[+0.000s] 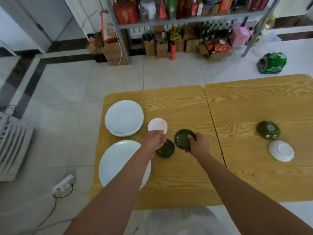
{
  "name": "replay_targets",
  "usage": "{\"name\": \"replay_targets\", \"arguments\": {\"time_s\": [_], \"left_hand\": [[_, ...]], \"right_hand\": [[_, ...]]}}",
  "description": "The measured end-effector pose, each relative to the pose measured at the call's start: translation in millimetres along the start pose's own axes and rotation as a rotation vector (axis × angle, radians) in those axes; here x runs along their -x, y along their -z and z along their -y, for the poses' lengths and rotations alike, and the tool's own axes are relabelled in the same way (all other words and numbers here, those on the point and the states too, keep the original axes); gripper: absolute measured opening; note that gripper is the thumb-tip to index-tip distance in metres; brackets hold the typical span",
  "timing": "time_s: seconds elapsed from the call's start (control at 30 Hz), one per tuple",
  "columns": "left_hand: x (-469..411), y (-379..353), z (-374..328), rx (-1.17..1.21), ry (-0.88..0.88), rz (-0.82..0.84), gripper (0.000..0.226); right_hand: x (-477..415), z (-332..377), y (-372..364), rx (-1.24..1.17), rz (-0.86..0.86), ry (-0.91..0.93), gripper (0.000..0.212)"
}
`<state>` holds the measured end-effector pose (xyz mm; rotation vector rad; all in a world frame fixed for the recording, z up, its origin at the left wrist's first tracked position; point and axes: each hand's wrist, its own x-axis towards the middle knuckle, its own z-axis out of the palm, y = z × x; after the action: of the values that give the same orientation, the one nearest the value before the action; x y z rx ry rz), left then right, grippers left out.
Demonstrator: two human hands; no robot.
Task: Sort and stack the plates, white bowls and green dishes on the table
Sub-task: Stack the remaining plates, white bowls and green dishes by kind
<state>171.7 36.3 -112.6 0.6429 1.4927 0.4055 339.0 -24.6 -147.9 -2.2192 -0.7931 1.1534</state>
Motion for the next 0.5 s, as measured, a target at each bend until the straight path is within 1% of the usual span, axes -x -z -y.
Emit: {"name": "replay_targets", "arguments": {"time_s": [0.07,0.13,0.17,0.27,0.37,0.4,0.5], "left_hand": [[0,14,8,-0.021,0.02,-0.006,0.023],[-3,25,14,-0.043,0.052,0.004,0.012],[-5,29,18,-0.048,0.067,0.004,0.011],[-16,38,29,-0.066,0.069,-0.019,0.021],[-25,39,37,-0.092,0.069,-0.035,0.025],[-28,40,39,-0.124,0.063,-0.046,0.026],[-32,42,42,-0.183,0.045,-0.067,0.028]], "right_hand": [[2,4,-18,0.07,0.0,0.013,0.027],[2,5,-34,0.119,0.012,0.008,0.031],[1,5,-40,0.152,0.021,0.009,0.032],[-3,-1,-52,0.185,0.027,0.0,0.031],[-5,-6,-57,0.122,0.011,-0.049,0.016],[-5,-7,-59,0.093,0.007,-0.056,0.016],[-6,-12,-66,0.048,0.006,-0.065,0.027]]}}
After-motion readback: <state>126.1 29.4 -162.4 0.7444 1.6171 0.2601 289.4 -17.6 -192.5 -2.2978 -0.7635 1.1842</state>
